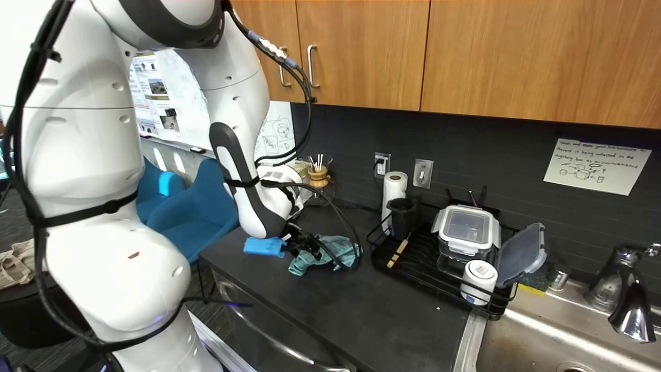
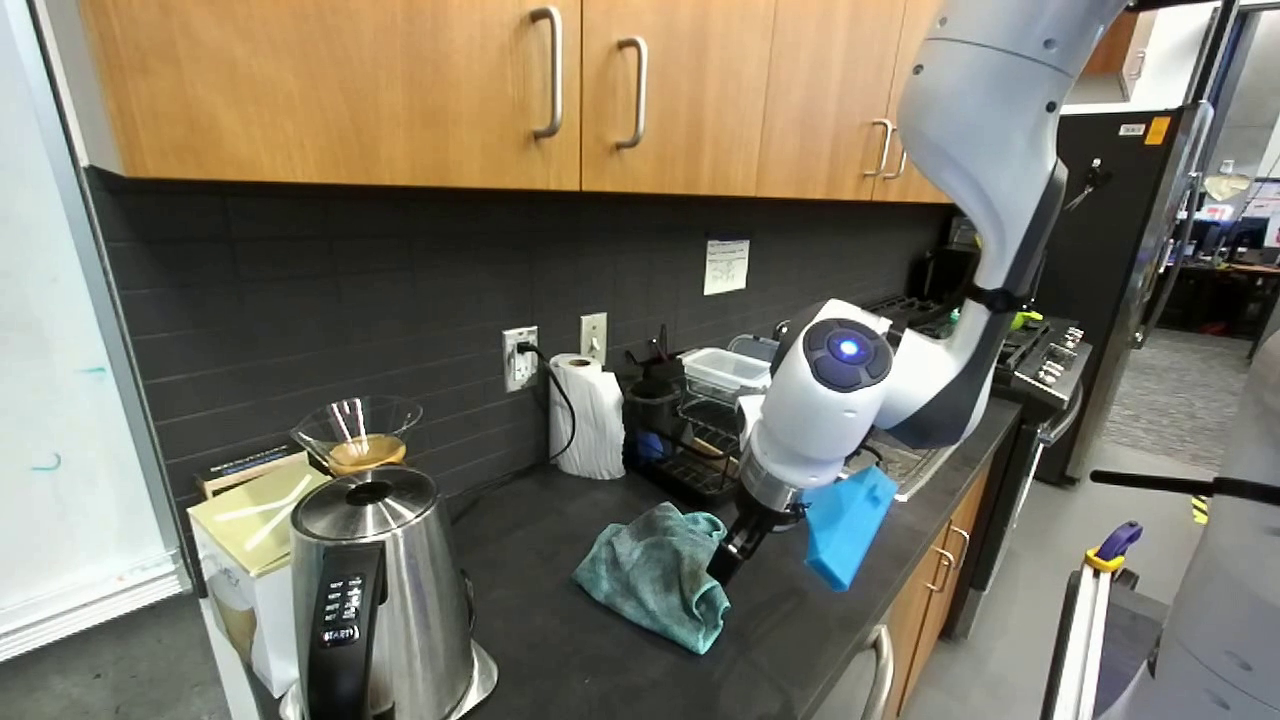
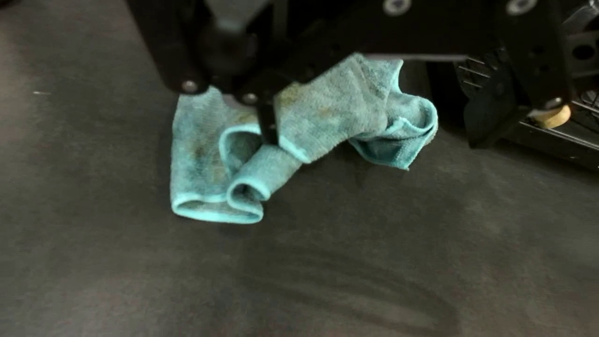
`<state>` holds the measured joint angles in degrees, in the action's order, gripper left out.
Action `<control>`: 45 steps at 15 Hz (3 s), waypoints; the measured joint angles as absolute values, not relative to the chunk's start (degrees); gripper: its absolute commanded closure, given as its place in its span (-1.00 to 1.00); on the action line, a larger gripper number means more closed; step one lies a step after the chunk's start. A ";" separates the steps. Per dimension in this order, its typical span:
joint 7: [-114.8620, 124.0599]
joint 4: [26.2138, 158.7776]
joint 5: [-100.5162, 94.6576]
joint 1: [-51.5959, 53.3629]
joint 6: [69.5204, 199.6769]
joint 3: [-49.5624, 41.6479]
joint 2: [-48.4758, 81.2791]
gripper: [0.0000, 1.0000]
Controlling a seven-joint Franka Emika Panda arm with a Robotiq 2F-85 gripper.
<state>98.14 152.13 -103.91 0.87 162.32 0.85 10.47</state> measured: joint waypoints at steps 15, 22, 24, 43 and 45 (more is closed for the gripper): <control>93.43 152.15 -103.04 1.69 159.19 1.26 11.14 -1.00; 89.89 151.43 -103.07 3.33 157.45 1.82 11.22 -1.00; 88.73 151.15 -103.11 3.81 156.92 1.98 11.51 -1.00; 86.92 148.88 -104.39 3.86 156.47 1.84 16.31 -1.00; 88.92 148.19 -104.32 3.86 156.26 1.84 16.29 -1.00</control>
